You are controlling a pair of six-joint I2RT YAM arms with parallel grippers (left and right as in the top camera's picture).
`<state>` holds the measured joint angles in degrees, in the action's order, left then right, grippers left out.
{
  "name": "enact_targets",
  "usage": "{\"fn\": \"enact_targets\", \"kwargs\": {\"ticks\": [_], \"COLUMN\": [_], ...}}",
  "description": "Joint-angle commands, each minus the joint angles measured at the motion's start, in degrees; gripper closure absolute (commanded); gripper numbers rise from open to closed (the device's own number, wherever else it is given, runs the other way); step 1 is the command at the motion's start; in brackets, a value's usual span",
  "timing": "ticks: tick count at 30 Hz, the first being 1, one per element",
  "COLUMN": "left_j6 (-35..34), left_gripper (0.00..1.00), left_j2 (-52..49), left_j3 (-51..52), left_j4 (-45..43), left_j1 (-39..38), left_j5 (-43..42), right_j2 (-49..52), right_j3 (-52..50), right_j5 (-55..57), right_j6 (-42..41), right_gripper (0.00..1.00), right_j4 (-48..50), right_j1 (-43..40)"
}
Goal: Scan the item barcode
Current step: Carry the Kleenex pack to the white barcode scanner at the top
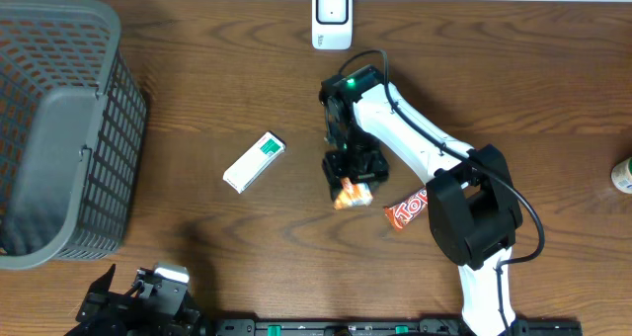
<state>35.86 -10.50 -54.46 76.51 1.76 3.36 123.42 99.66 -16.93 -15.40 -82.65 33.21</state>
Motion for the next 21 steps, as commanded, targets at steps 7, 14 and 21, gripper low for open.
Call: {"fn": "enact_targets", "kwargs": {"ticks": [7, 14, 21], "left_j6": [0.11, 0.11, 0.11], "left_gripper": [0.02, 0.02, 0.02], "left_j2": [0.07, 0.07, 0.07], "left_j3": [-0.17, -0.17, -0.17], "left_j4": [0.0, 0.0, 0.0], "left_j1": [-0.24, -0.24, -0.24], "left_j5": [0.28, 0.28, 0.28], "right_j2": [0.57, 0.57, 0.59], "right_j3": [4.33, 4.92, 4.9], "right_j5": [2.4, 13.64, 27.26], "right_j6": [-0.85, -0.87, -0.83], "right_gripper": [0.41, 0.42, 0.4], "right_j4": [19.78, 37.64, 60.26], "right_j1": [-4.17, -5.77, -5.77]}}
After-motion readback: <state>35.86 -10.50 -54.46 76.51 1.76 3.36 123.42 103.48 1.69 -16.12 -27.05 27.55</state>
